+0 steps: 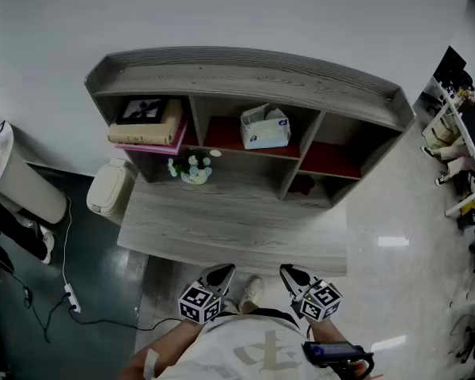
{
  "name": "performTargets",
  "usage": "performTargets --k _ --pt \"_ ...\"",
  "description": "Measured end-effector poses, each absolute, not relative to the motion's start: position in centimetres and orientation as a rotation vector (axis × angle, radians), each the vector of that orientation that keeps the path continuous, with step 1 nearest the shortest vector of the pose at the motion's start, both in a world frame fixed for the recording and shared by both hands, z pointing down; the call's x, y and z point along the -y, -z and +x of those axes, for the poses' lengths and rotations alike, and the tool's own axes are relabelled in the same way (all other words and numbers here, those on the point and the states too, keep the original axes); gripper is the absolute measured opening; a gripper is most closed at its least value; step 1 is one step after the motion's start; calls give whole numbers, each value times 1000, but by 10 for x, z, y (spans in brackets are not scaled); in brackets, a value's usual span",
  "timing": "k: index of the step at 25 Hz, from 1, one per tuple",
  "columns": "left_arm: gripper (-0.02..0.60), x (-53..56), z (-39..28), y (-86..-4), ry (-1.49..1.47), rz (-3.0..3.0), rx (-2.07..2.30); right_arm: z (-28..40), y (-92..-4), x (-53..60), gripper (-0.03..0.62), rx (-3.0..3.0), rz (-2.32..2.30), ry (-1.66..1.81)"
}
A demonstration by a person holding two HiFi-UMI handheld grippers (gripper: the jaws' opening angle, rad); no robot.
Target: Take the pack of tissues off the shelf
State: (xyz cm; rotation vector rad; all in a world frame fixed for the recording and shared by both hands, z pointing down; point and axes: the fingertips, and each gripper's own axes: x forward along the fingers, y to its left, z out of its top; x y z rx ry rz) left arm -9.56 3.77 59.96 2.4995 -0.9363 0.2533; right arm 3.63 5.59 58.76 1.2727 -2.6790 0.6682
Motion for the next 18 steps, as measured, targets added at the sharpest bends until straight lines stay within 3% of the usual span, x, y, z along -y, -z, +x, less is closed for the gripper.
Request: performTargets --k 18 --pt "5 -77 -90 -595 -278 2534 875 40 -583 -97 5 2683 1392 -677"
